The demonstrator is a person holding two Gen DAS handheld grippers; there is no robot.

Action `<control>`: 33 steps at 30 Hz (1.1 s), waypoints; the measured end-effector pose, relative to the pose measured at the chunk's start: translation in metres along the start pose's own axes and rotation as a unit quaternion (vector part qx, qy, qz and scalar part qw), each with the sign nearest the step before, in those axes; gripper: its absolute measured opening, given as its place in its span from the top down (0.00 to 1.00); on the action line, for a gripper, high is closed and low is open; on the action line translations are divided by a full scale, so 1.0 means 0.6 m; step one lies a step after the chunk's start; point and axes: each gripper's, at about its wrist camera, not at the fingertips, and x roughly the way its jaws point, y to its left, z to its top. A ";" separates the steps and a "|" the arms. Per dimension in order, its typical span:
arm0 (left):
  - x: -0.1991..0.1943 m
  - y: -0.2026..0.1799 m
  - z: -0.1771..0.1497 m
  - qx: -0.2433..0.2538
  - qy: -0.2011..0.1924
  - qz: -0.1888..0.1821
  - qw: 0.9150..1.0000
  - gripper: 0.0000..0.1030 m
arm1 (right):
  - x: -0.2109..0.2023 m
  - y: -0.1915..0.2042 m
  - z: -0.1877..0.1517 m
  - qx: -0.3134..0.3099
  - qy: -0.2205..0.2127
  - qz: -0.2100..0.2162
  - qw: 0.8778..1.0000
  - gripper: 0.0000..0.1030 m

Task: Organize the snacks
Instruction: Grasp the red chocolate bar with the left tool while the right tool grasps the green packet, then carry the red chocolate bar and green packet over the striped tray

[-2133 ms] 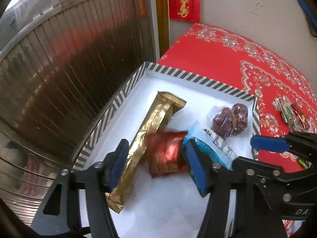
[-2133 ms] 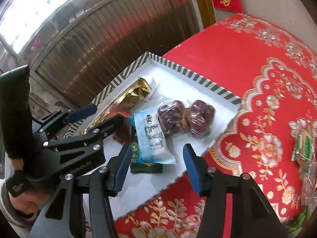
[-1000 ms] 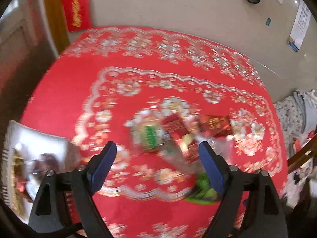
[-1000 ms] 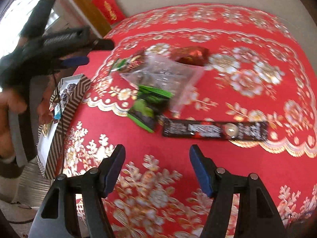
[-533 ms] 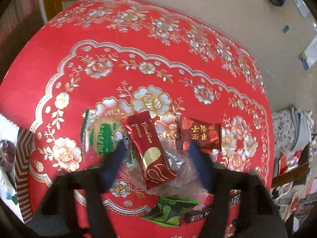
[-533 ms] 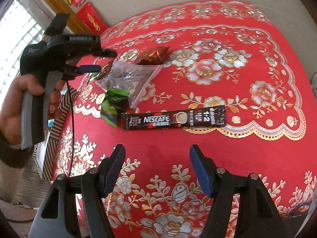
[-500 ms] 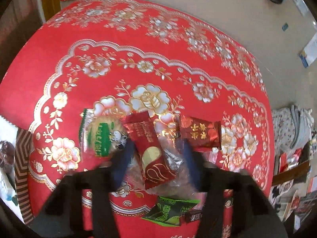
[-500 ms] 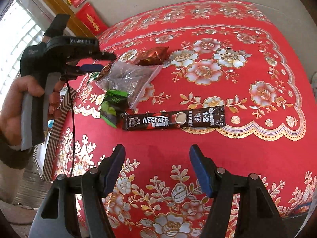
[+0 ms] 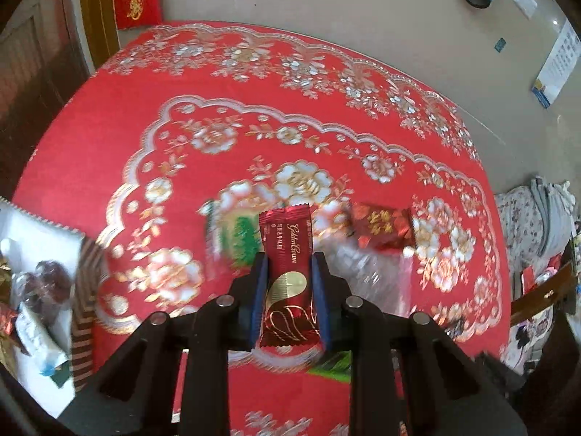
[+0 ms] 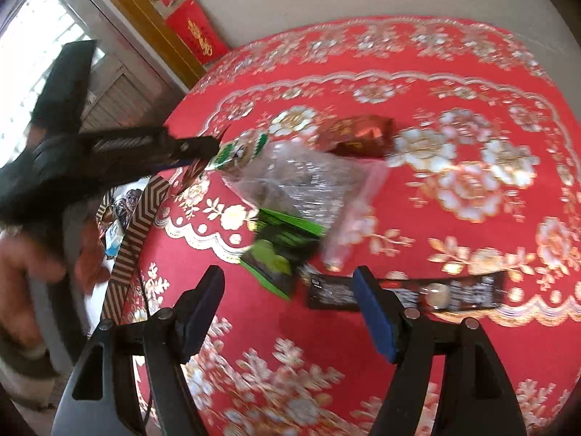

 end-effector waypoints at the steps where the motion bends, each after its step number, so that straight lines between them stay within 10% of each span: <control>1: -0.004 0.009 -0.006 0.000 0.001 0.001 1.000 0.75 | 0.009 0.008 0.003 -0.001 0.004 0.004 1.000 0.29; 12: -0.015 0.070 -0.032 0.014 0.005 0.010 1.000 0.75 | 0.085 0.016 0.023 0.067 0.026 -0.008 0.997 0.33; 15: -0.018 0.074 -0.036 0.030 0.003 0.012 0.999 0.75 | 0.092 0.030 0.031 0.040 0.031 -0.043 0.998 0.58; 33: -0.047 0.066 -0.073 0.069 -0.020 0.038 0.997 0.75 | 0.028 0.058 0.032 -0.024 0.019 -0.053 0.998 0.59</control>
